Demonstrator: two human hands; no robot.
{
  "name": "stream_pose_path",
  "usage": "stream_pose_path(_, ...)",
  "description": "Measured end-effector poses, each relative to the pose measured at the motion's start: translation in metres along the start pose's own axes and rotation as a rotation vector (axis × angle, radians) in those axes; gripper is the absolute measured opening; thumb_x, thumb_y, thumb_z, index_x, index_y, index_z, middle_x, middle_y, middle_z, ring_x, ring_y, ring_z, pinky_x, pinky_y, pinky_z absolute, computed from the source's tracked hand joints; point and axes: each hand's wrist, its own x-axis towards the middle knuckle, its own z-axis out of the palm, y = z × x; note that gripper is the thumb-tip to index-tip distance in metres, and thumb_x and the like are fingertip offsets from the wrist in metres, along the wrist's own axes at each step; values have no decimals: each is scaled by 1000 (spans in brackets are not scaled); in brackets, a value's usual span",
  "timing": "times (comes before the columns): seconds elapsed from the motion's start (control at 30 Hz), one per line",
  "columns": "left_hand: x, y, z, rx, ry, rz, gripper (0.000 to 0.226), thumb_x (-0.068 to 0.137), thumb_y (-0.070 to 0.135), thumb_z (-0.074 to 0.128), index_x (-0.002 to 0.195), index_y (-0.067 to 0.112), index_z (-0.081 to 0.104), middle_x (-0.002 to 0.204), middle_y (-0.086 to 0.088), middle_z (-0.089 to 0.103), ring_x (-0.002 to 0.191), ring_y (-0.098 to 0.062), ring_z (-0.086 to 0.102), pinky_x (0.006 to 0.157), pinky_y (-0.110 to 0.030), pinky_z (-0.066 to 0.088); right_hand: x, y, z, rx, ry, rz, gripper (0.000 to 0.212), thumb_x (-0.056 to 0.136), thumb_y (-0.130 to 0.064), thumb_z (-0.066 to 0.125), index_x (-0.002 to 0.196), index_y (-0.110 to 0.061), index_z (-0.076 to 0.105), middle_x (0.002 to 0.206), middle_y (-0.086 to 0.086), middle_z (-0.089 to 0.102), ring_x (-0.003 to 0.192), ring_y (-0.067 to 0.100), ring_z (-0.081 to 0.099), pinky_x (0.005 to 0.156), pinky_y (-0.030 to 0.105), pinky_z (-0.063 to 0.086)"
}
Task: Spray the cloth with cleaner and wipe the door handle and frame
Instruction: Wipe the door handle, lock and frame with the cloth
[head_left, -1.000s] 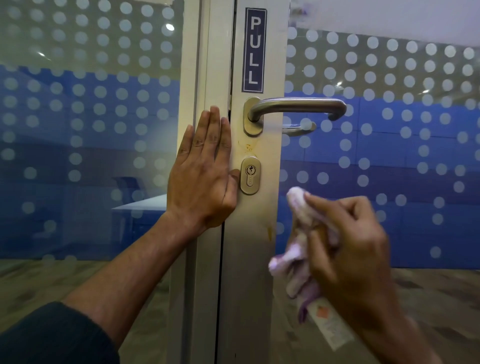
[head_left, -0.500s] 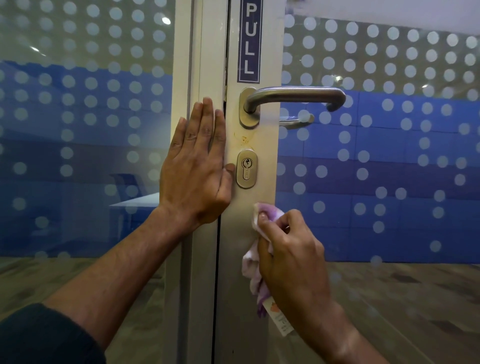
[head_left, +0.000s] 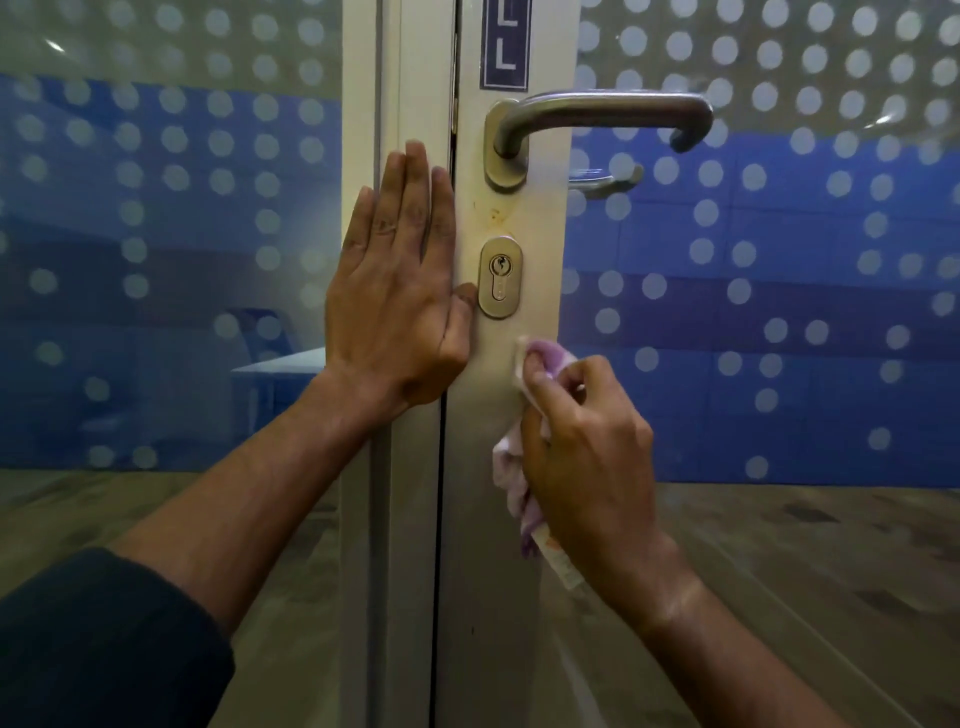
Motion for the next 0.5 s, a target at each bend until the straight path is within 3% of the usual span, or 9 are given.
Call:
stream_pose_path(0.13,0,0,-1,-7,2,6,84,88,36,41,154,0,3,163,-23,-1,152,-32,-3,124,-41,-3,-17,-1,1,37,-75,26,37,80,-9,62,114,-22,59,87,-2,56,71,15,53,57,32,48)
stream_pose_path(0.27,0,0,0,-4,5,6,83,89,37,39,155,1,4,163,-23,-1,152,-32,-3,124,-41,-2,-8,2,-3,-106,-59,-94,53,73,-1,72,123,-12,58,96,11,59,74,23,55,49,34,52)
stream_pose_path(0.43,0,0,0,1,-2,2,83,89,36,40,155,1,3,163,-22,-2,152,-31,-4,125,-42,-1,-15,5,-28,-224,-225,-119,28,93,-16,51,115,-20,67,101,-1,60,83,15,53,56,24,46)
stream_pose_path(0.5,0,0,-1,7,-8,-2,83,89,37,39,155,1,2,163,-22,-2,152,-30,-5,125,-42,-1,-13,8,-46,-265,-229,-77,23,88,-16,61,110,-18,69,96,4,60,79,19,55,56,28,50)
